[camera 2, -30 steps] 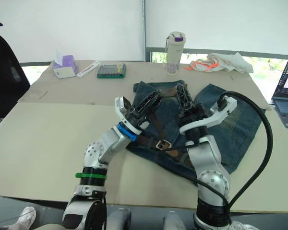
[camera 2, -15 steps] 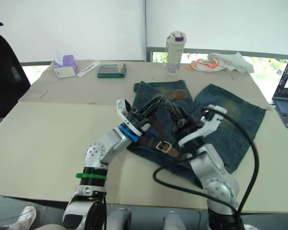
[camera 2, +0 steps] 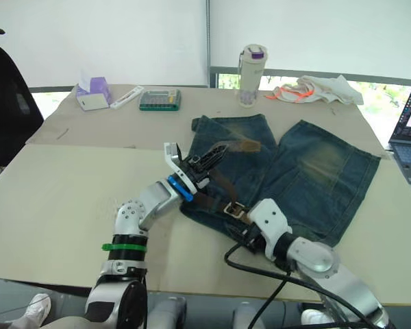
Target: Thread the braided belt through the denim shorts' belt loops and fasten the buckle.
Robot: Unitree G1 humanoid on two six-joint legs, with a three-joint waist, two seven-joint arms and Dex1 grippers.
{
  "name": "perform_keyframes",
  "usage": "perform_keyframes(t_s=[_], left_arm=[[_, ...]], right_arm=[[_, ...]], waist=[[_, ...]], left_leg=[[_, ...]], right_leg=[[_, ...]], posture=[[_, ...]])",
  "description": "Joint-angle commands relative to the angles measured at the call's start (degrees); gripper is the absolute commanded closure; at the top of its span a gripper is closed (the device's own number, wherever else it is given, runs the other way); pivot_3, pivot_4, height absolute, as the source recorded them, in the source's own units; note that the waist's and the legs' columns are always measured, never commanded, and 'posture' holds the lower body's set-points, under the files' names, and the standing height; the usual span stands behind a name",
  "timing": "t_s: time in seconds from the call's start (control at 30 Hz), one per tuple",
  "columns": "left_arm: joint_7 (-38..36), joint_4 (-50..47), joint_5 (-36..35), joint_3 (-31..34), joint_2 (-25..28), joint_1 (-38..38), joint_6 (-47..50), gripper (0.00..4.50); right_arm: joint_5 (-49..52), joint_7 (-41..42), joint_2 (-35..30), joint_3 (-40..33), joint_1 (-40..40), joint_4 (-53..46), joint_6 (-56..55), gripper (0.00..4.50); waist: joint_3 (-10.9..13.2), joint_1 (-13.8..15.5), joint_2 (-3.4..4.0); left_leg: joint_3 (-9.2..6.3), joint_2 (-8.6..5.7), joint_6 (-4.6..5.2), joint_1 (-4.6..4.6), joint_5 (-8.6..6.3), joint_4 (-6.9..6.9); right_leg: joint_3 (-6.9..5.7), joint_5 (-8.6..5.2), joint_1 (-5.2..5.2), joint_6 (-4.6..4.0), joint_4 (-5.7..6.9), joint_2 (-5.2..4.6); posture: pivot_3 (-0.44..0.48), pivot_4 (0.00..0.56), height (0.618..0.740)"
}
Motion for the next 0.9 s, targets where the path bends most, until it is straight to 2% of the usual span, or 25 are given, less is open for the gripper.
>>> perform_keyframes(t_s=[0.03, 0.27, 0.4, 0.6, 0.77, 0.9], left_arm=[[-1.16, -0.52, 2.25, -0.29, 0.53, -1.43, 1.46, 4.5], [-3.68, 0.19, 5.54, 0.74, 1.62, -2.65, 2.69, 4.5], [-4.41, 0.41, 6.5, 1.3, 1.66, -2.93, 3.17, 4.5], [-4.92, 0.07, 7.25, 1.84, 1.02, -2.98, 3.85, 4.5], [-5.37, -0.19, 7.85, 2.04, 1.04, -2.78, 4.47, 4.5], [-5.7, -0.43, 8.62, 2.02, 1.23, -2.65, 5.22, 4.5]], right_arm=[[-5.56, -0.78, -0.13, 1.57, -0.67, -0.56, 2.33, 1.21], [-12.8, -3.64, 1.84, 0.34, 0.64, -0.75, 5.93, 1.21], [-16.18, -3.76, 1.36, 0.04, 1.17, -1.78, 6.36, 2.36], [-16.52, -3.58, 4.51, -1.44, 1.53, -3.39, 8.31, 4.43], [-19.04, -3.85, 5.21, -1.89, 1.86, -2.77, 7.95, 4.49], [-25.01, -4.12, 2.94, -0.5, 1.02, -0.78, 3.83, 4.49]], waist=[[0.02, 0.06, -0.03], [0.03, 0.19, -0.06], [0.03, 0.2, -0.06], [0.03, 0.12, -0.06], [0.03, 0.12, -0.06], [0.03, 0.12, -0.06]], left_leg=[[0.0, 0.0, -0.01, -0.01, 0.0, 0.0], [0.0, 0.0, -0.03, 0.0, 0.02, 0.0], [0.0, 0.0, -0.03, 0.0, 0.02, 0.02], [0.0, 0.0, -0.03, 0.01, 0.02, 0.02], [0.0, 0.0, -0.04, 0.01, 0.02, 0.05], [0.0, 0.0, -0.04, 0.02, 0.03, 0.06]], right_leg=[[0.0, 0.03, 0.0, -0.05, 0.0, 0.0], [-0.01, 0.03, 0.0, -0.05, 0.01, -0.01], [-0.02, 0.04, 0.01, -0.05, 0.01, -0.01], [-0.02, 0.04, 0.01, -0.05, 0.04, -0.01], [-0.02, 0.04, 0.01, -0.05, 0.06, -0.01], [-0.02, 0.04, 0.02, -0.05, 0.07, -0.01]], posture=[[0.0, 0.15, 0.74], [0.0, 0.15, 0.74], [0.0, 0.15, 0.74], [0.0, 0.15, 0.74], [0.0, 0.15, 0.74], [0.0, 0.15, 0.74]])
